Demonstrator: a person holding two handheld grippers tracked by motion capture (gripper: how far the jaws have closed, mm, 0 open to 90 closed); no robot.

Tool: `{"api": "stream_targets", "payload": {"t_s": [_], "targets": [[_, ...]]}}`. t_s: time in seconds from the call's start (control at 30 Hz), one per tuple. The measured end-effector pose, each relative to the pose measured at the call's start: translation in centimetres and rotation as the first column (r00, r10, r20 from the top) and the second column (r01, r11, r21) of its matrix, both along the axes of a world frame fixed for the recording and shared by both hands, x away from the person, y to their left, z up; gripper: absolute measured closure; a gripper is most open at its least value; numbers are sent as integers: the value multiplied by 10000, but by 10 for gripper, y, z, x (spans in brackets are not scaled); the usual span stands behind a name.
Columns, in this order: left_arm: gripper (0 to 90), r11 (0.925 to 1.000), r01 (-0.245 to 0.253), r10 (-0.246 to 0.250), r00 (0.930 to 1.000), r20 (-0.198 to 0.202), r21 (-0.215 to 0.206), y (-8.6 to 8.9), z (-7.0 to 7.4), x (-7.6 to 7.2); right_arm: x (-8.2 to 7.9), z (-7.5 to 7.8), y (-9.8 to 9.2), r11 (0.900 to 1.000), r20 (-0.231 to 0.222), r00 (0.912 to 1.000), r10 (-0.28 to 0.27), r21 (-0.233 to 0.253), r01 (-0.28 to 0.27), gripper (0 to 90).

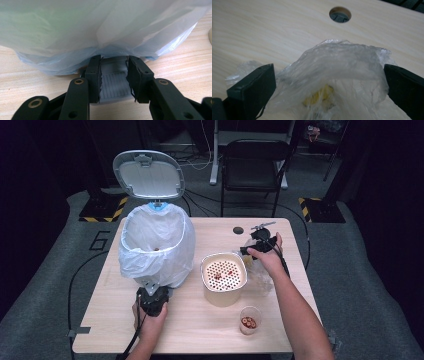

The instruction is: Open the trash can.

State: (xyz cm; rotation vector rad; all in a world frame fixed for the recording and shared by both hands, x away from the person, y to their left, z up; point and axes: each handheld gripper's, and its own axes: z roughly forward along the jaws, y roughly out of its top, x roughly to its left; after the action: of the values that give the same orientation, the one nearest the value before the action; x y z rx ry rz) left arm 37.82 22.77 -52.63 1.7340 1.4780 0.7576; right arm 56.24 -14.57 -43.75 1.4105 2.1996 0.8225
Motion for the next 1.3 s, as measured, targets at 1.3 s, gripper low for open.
{"api": "stream_targets", "payload": {"t_s": [1.3], "targets": [[636,10000,-23,23,10000,0,-64,0,0,0,-15,-66,-26,9999,-1273,9918,132,-68,-142,313]]}}
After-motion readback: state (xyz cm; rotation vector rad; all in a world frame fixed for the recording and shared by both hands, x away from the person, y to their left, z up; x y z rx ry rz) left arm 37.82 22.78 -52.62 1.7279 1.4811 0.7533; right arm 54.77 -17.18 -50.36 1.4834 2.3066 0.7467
